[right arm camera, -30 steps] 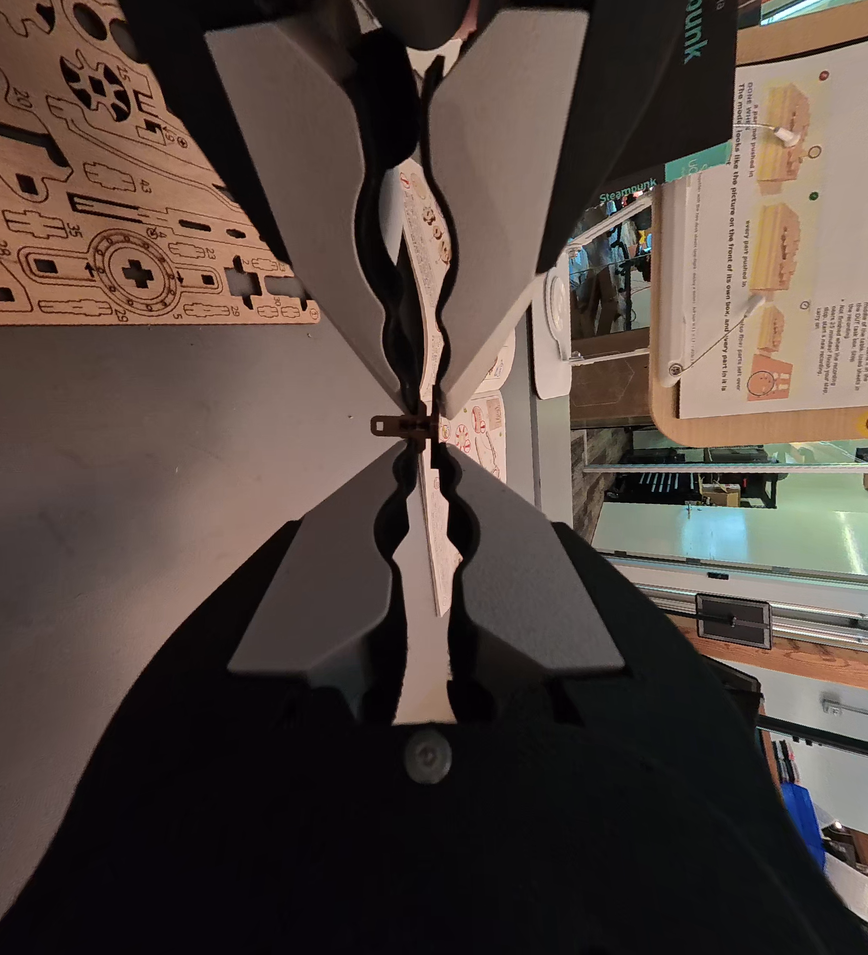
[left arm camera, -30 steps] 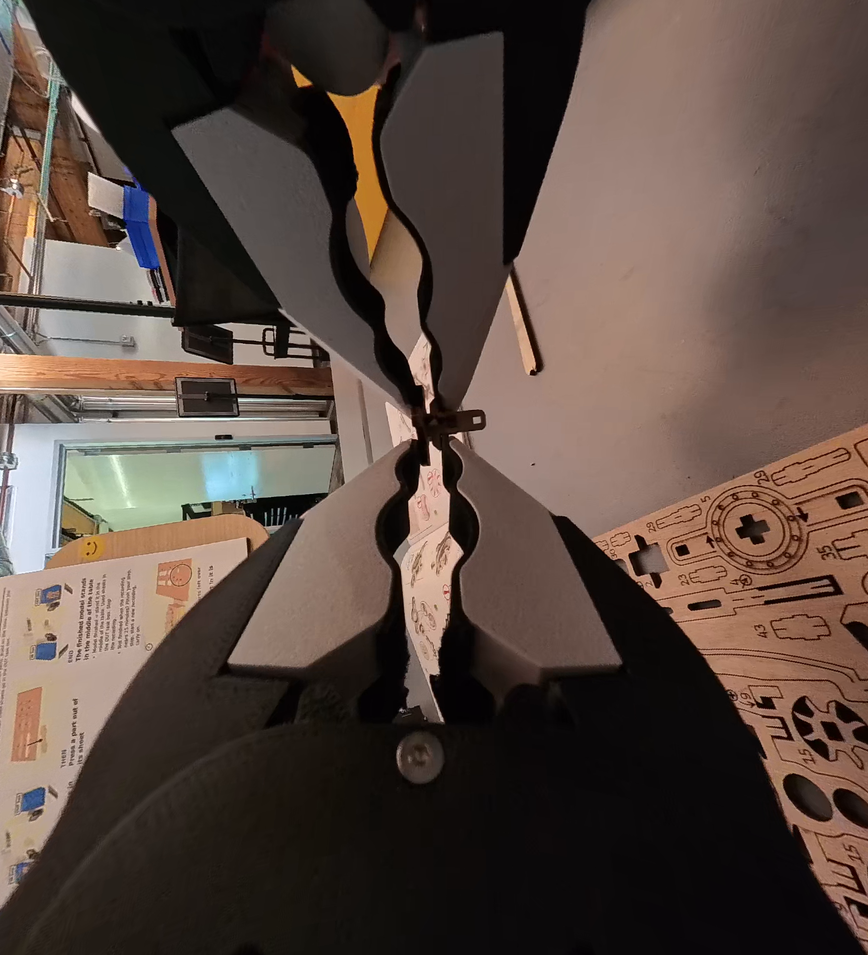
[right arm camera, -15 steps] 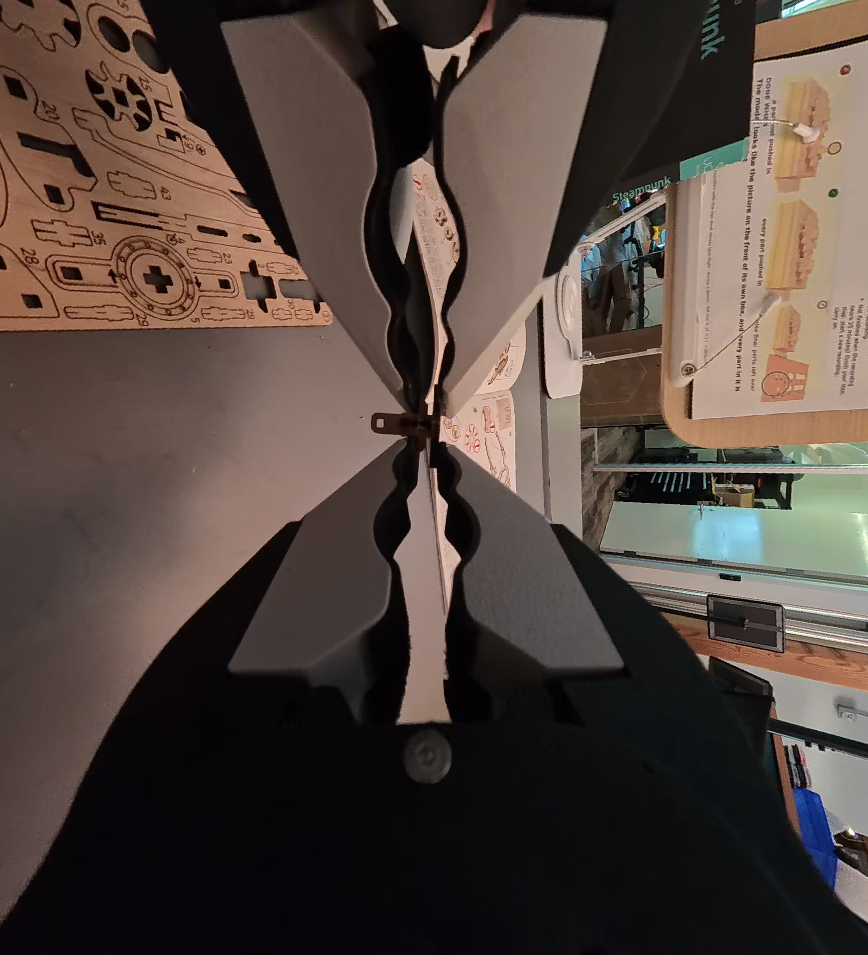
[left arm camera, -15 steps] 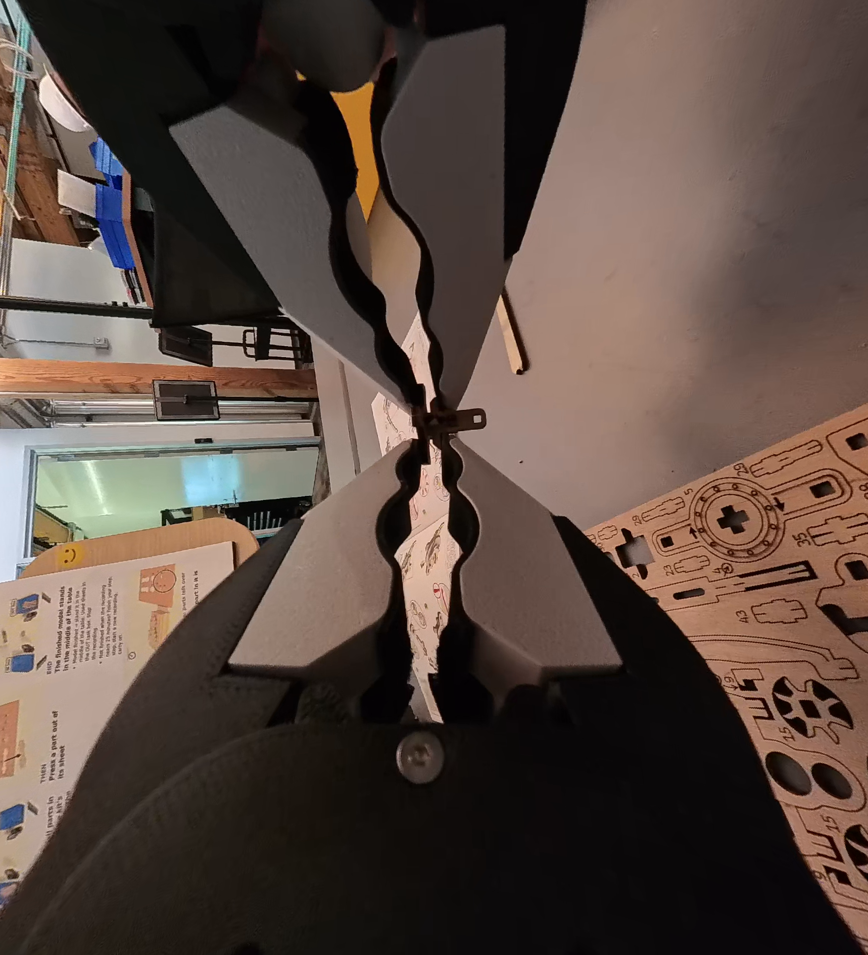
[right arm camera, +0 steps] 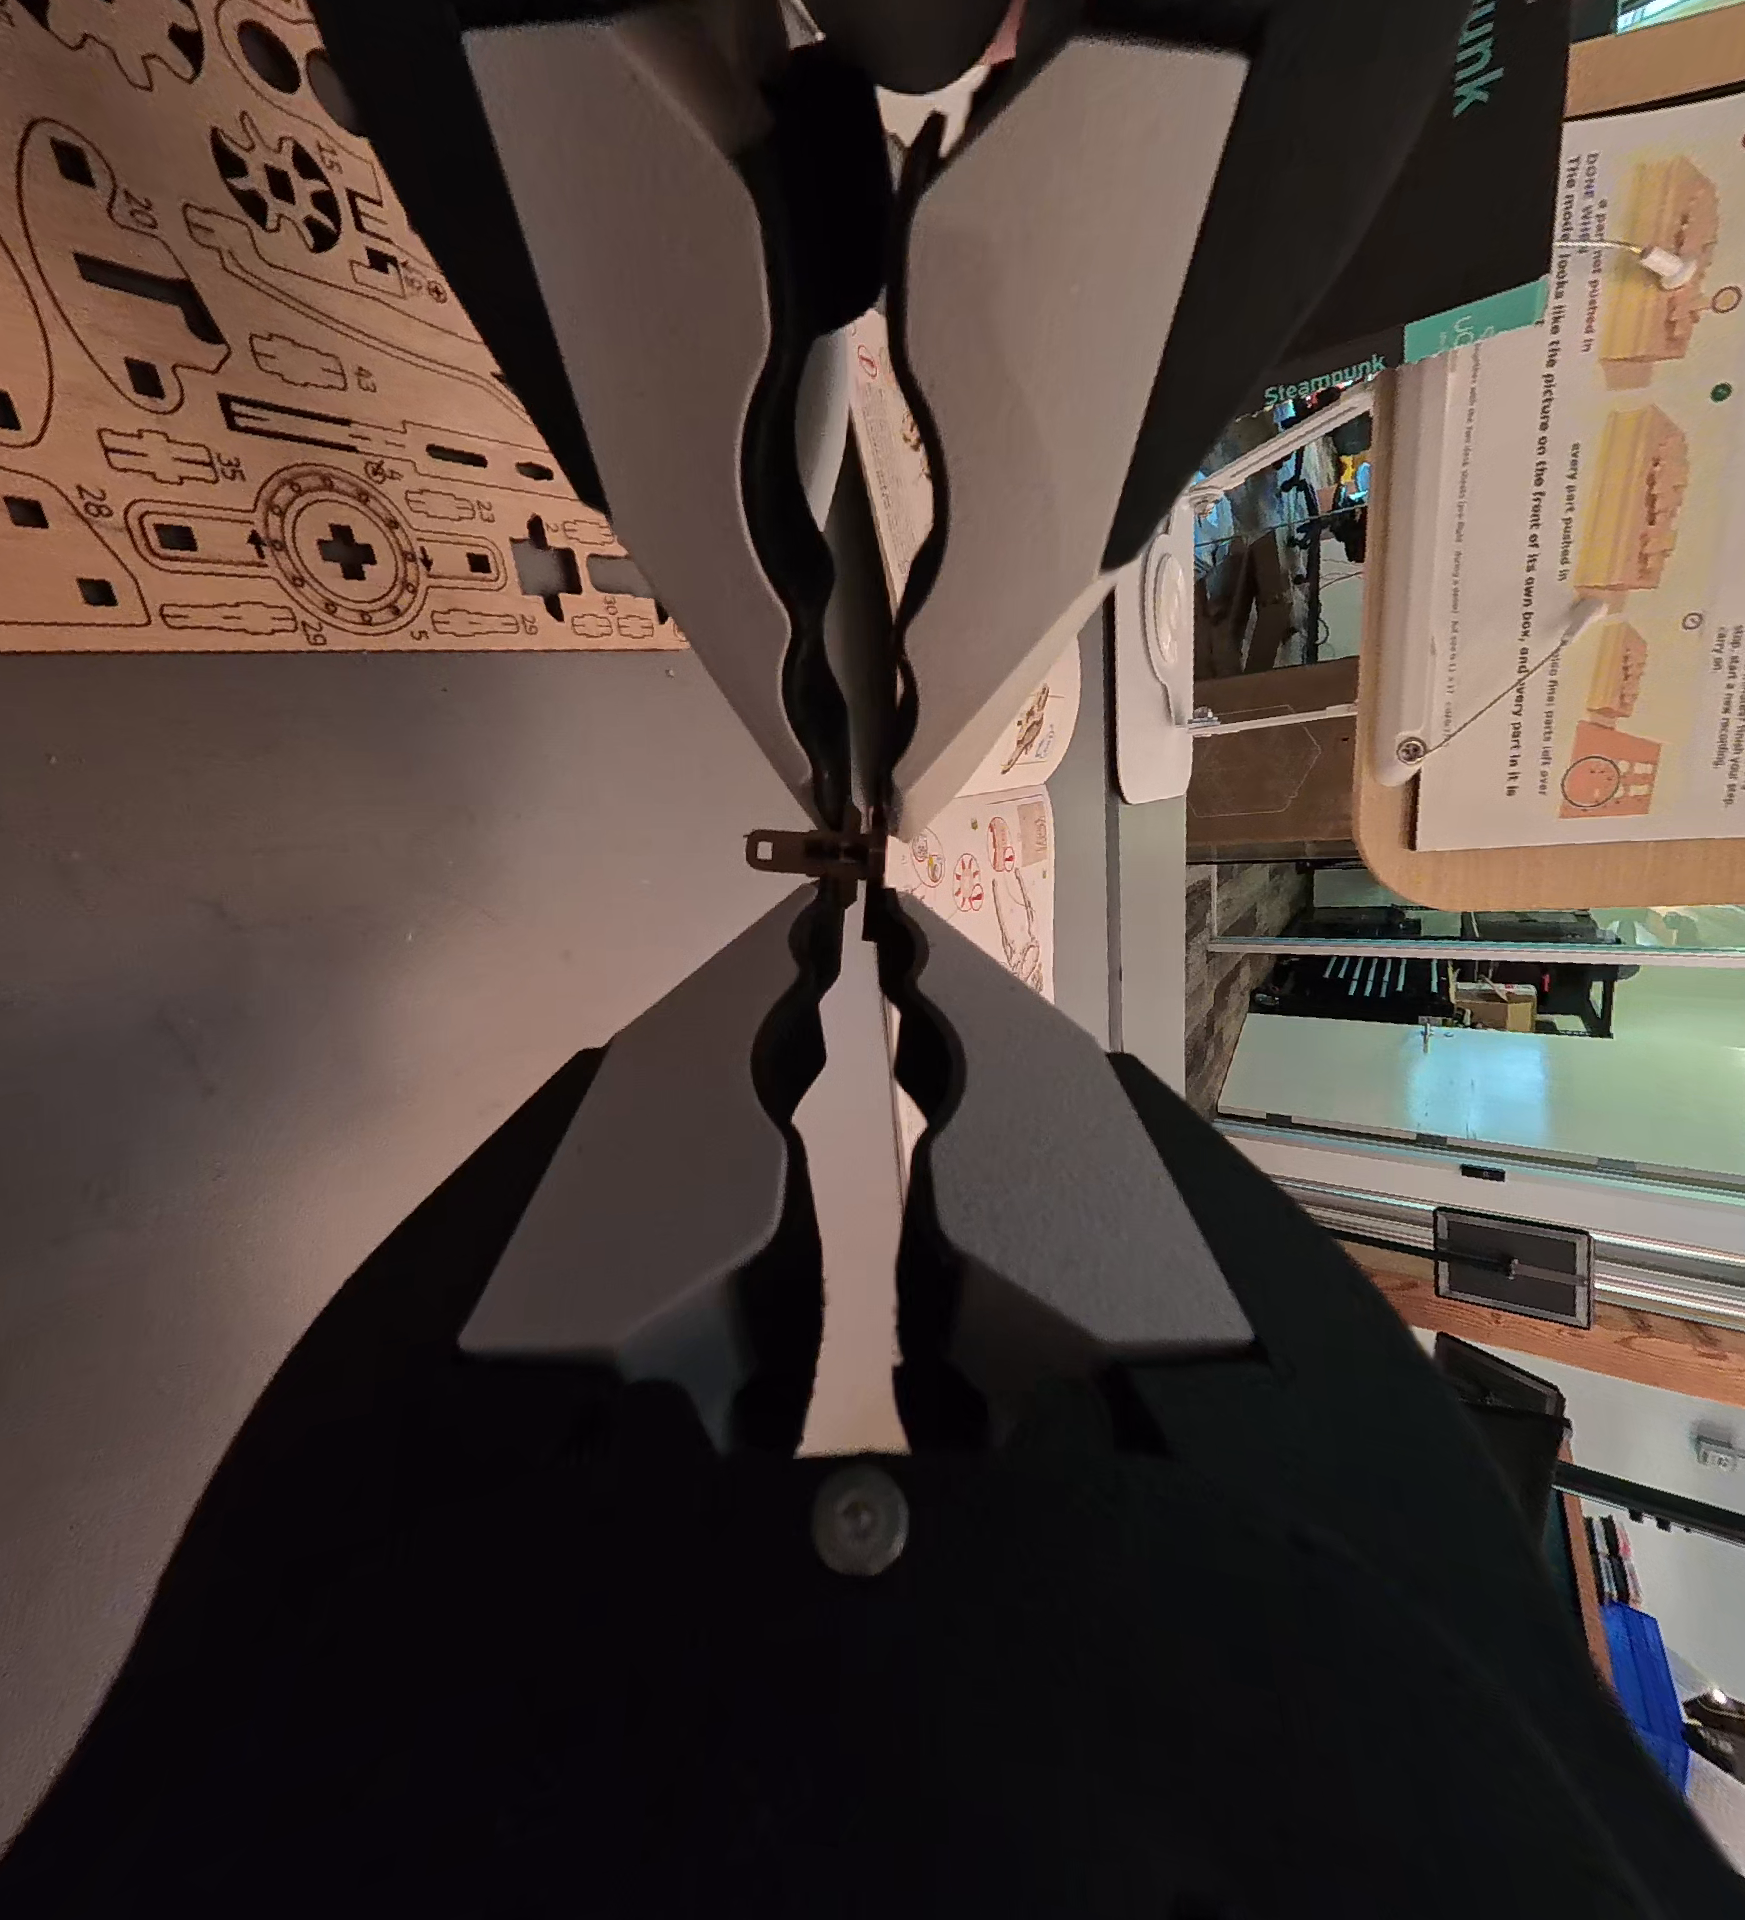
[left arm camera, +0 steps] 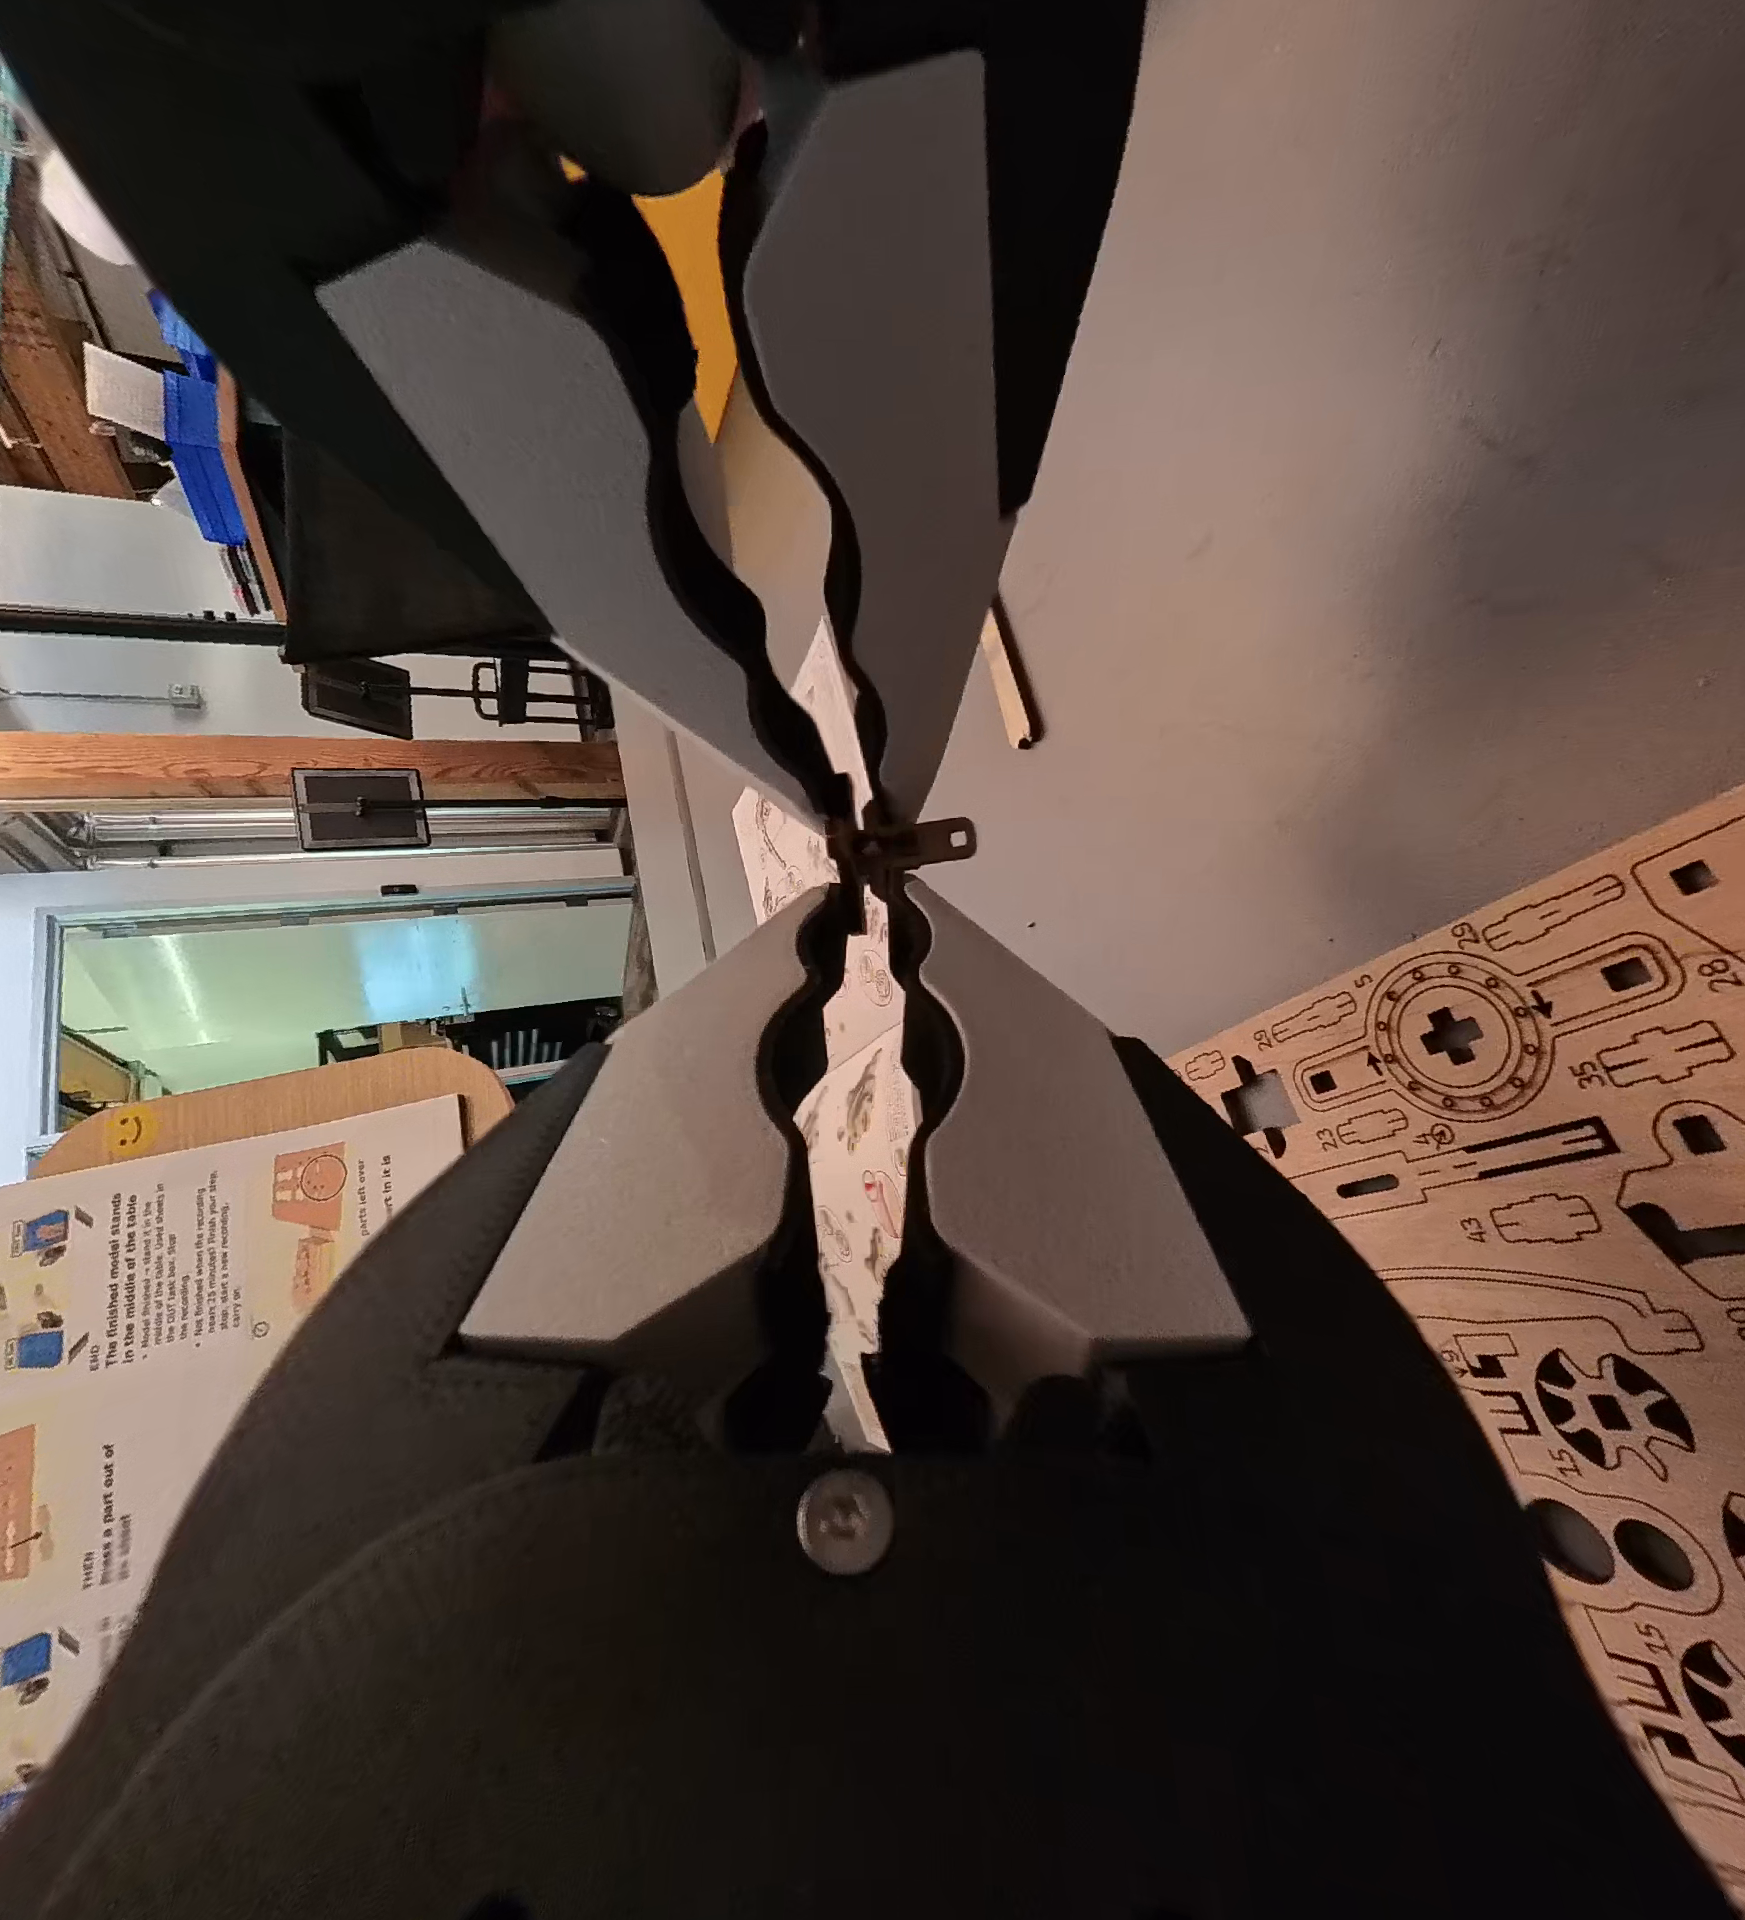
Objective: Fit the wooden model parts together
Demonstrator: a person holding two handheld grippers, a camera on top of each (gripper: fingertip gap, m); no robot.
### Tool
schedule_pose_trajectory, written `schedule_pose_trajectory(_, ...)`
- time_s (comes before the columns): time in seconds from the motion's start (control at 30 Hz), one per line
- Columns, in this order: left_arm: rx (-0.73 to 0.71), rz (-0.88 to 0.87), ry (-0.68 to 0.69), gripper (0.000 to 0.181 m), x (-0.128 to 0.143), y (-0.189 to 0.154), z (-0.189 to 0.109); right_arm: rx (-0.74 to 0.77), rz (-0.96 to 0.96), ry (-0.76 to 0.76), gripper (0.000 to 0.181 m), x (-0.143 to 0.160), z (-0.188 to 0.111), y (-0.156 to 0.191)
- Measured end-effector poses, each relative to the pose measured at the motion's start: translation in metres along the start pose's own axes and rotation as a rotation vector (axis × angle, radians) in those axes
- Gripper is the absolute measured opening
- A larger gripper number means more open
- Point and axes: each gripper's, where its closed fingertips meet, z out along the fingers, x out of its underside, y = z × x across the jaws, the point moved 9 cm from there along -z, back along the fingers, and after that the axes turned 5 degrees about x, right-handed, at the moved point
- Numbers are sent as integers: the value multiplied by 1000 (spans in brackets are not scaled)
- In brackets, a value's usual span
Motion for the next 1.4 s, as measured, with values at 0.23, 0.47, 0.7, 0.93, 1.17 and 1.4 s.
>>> schedule_pose_trajectory(0.23,-4,-34,-10,6,1,2,1,15,9,10,6,1,2,-1)
schedule_pose_trajectory(0.47,74,-139,-40,6,4,3,3,-30,51,10,6,2,4,0)
schedule_pose_trajectory(0.7,146,-186,-58,6,5,0,7,-97,71,14,6,4,7,4)
schedule_pose_trajectory(0.93,158,-158,-31,6,5,-7,12,-177,152,31,6,7,11,6)
schedule_pose_trajectory(1.17,151,-123,-43,6,4,-7,9,-162,113,20,5,5,9,7)
schedule_pose_trajectory(1.4,184,-117,-40,6,3,-8,8,-178,103,30,5,3,8,10)
